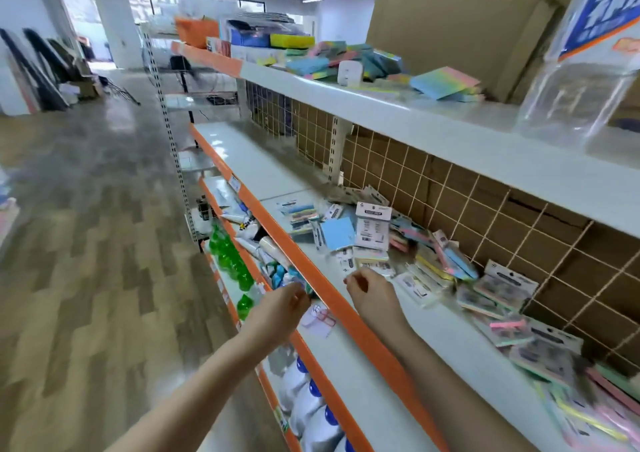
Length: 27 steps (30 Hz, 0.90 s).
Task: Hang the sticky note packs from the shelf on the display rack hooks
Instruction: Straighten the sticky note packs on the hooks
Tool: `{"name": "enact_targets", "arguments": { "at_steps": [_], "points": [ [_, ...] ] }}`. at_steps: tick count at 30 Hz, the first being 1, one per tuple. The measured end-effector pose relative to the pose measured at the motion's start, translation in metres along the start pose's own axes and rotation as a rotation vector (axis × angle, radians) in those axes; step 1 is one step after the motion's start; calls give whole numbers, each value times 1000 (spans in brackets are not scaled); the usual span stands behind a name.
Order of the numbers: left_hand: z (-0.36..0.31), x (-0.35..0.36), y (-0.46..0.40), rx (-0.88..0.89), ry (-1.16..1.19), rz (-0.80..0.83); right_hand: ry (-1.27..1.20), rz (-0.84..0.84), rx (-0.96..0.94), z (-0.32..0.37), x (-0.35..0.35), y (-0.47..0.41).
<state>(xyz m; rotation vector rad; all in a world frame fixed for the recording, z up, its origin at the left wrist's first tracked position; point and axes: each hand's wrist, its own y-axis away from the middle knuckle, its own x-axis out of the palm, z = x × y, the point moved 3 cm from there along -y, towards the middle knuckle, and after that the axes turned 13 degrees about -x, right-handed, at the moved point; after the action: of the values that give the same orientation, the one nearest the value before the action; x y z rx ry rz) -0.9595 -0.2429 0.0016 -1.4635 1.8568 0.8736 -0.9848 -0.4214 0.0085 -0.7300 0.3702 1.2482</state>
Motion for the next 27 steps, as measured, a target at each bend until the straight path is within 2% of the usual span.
{"name": "enact_targets", "arguments": {
  "at_steps": [10, 16, 19, 22, 27],
  "points": [
    [-21, 12, -80, 53, 31, -4, 49, -7, 64, -38, 17, -58],
    [-29, 9, -144, -19, 43, -149, 198, -75, 147, -62, 9, -106],
    [-31, 10, -182, 21, -17, -74, 346, -138, 204, -73, 7, -133],
    [-35, 18, -215, 26, -105, 75, 618, -38, 214, -83, 13, -159],
    [-44, 32, -242, 108, -96, 228, 804, -52, 312, -96, 32, -182]
  ]
}}
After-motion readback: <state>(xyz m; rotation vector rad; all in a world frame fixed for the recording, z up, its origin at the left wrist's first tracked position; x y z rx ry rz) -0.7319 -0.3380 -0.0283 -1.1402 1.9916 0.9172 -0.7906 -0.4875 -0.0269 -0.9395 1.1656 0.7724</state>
